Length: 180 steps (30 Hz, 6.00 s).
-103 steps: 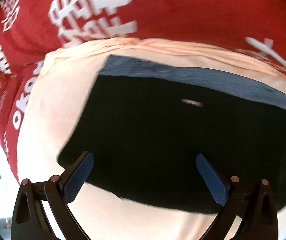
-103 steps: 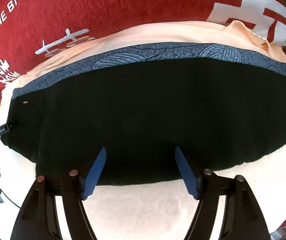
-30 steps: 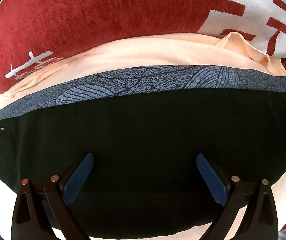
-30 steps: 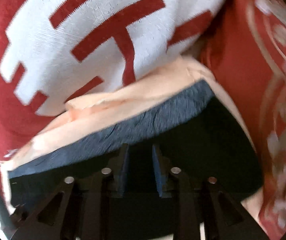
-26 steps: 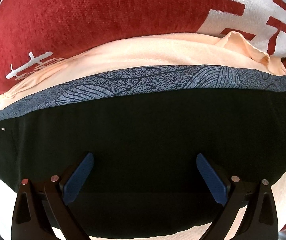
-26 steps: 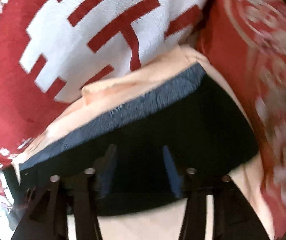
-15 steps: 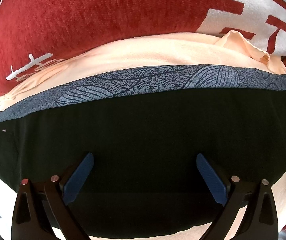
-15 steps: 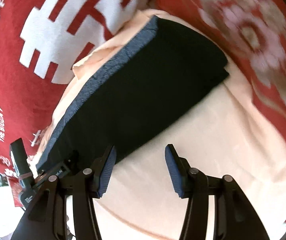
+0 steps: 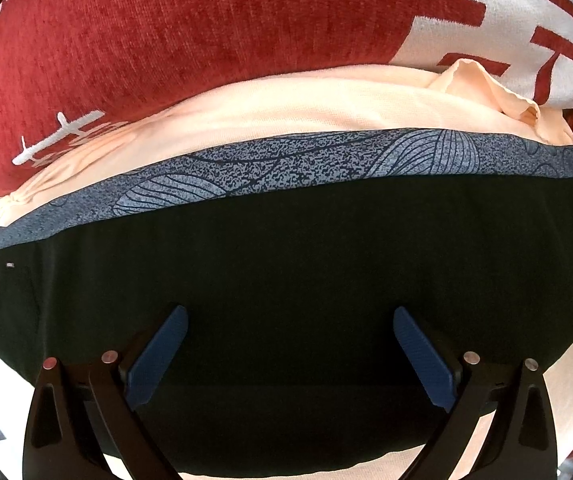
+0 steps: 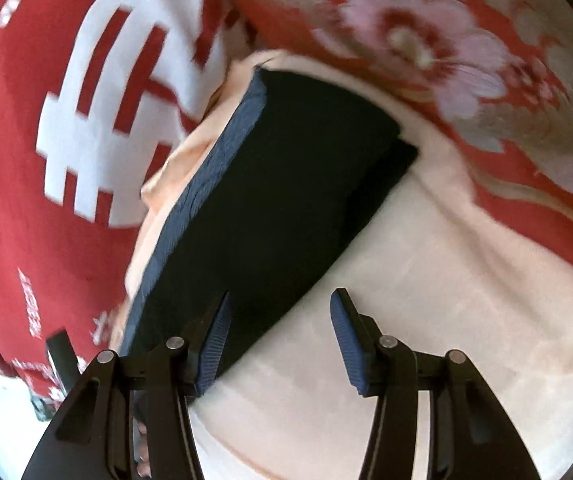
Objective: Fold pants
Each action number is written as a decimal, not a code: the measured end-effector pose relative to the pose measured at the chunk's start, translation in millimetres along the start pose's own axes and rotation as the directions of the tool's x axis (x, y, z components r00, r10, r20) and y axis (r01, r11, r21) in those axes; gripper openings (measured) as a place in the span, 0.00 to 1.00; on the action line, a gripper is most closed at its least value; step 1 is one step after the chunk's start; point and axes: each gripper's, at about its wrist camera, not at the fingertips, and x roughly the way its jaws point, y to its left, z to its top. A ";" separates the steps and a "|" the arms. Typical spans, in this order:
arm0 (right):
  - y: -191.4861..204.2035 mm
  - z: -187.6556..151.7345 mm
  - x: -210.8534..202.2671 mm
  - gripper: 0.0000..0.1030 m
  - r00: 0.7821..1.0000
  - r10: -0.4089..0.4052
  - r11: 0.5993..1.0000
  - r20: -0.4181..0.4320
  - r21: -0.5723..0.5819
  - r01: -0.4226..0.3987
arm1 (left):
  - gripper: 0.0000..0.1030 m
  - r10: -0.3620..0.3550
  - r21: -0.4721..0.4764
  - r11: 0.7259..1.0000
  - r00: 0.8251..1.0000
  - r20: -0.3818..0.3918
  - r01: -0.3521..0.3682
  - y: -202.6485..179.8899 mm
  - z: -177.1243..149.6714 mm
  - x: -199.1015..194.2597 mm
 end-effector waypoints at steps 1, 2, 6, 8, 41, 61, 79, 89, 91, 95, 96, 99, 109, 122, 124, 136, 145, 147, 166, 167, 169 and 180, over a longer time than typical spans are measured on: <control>-3.2 1.3 0.4 0.53 1.000 0.017 1.000 0.012 0.015 -0.017 | 1.00 0.001 0.003 1.000 1.000 0.004 -0.001 -0.6 -0.7 -1.1; -6.8 3.0 0.7 0.53 0.998 0.042 0.999 0.039 0.028 -0.043 | 1.00 0.003 0.005 1.000 1.000 0.008 -0.003 -1.3 -2.6 -5.6; -7.9 13.1 9.3 0.55 0.989 0.093 0.994 0.116 0.041 -0.098 | 1.00 0.005 0.018 1.000 1.000 0.029 -0.006 -2.2 -4.9 -6.5; -1.4 19.6 16.3 0.55 0.986 0.092 0.995 0.136 0.032 -0.097 | 1.00 0.001 0.023 1.000 1.000 0.024 -0.002 -1.3 -3.9 -7.9; 218.2 -70.2 -18.5 0.15 0.966 -0.097 0.713 0.238 -0.660 0.235 | 0.84 -0.182 -0.036 0.982 0.983 0.035 0.183 132.7 -33.3 -54.4; 296.1 -326.6 151.1 0.42 0.841 -0.364 0.001 0.401 -0.902 0.431 | 0.84 -0.095 -0.195 0.976 0.995 0.018 0.097 313.3 -81.3 -43.6; 163.8 -157.6 100.9 0.42 0.956 0.138 0.989 -0.258 -0.010 -0.146 | 0.72 -0.409 -0.079 0.912 0.908 -0.087 0.403 176.4 -8.1 -22.5; 147.0 -155.4 107.9 0.42 0.948 0.204 0.975 -0.244 0.133 -0.176 | 0.49 -0.396 -0.069 0.918 0.912 -0.106 0.390 164.8 -10.0 -18.6; 142.3 -150.3 114.0 0.18 0.947 0.216 0.970 -0.236 0.167 -0.180 | 0.45 -0.390 -0.073 0.920 0.916 -0.091 0.385 170.5 -11.8 -28.0; 153.2 -143.7 111.4 0.06 0.946 0.203 0.975 -0.253 0.142 -0.171 | 0.45 -0.372 -0.051 0.928 0.928 -0.031 0.370 180.2 -22.2 -55.4; 163.4 -143.0 102.1 0.06 0.944 0.209 0.977 -0.256 0.086 -0.193 | 0.45 -0.357 -0.043 0.934 0.934 -0.027 0.356 180.4 -26.9 -58.4; 180.3 -148.1 87.5 0.05 0.937 0.184 0.980 -0.297 -0.016 -0.198 | 0.45 -0.303 -0.022 0.953 0.952 -0.040 0.303 177.8 -42.7 -50.6; 151.7 -160.9 113.7 0.06 0.928 0.072 0.995 -0.364 -0.037 -0.092 | 0.67 -0.246 -0.079 0.967 0.969 -0.019 0.244 187.0 -50.2 -44.6; 177.6 -40.0 59.2 0.50 0.984 -0.034 0.937 -0.173 -0.349 -0.029 | 0.67 -0.246 -0.013 0.969 0.967 0.066 0.247 144.2 12.2 -60.0; 167.4 -26.6 75.9 0.50 0.979 -0.024 0.948 -0.203 -0.316 -0.042 | 0.67 -0.265 -0.006 0.964 0.962 0.060 0.266 126.9 19.4 -51.4; 162.7 -9.4 109.1 0.28 0.935 0.091 0.964 -0.343 -0.204 -0.169 | 0.70 -0.169 0.003 0.986 0.985 -0.030 0.169 117.5 -0.2 -7.7; 199.4 -30.3 128.9 0.37 0.957 -0.248 0.832 -0.148 -0.539 0.132 | 0.79 -0.122 -0.030 0.992 0.992 -0.037 0.121 123.4 -9.5 -15.2; 206.2 -32.4 124.5 0.45 0.945 -0.304 0.793 -0.117 -0.581 0.183 | 0.79 -0.118 -0.055 0.992 0.992 -0.050 0.115 128.3 -12.5 -18.6; 168.5 -96.9 48.3 0.78 0.922 -0.308 0.833 -0.234 -0.535 0.143 | 0.79 -0.029 -0.103 0.995 0.992 -0.120 0.017 117.0 -61.9 -67.3; 167.7 -101.5 47.4 0.78 0.920 -0.311 0.825 -0.240 -0.548 0.136 | 0.79 -0.027 -0.107 0.994 0.992 -0.119 0.015 116.8 -65.4 -69.8; 169.4 -110.4 46.6 0.78 0.921 -0.305 0.814 -0.243 -0.569 0.120 | 0.79 -0.026 -0.114 0.993 0.992 -0.121 0.012 113.3 -76.0 -73.8; 177.6 -149.6 51.0 0.95 0.912 -0.353 0.709 -0.210 -0.696 0.114 | 0.79 -0.077 -0.140 0.989 0.984 -0.161 0.055 135.0 -103.5 -60.3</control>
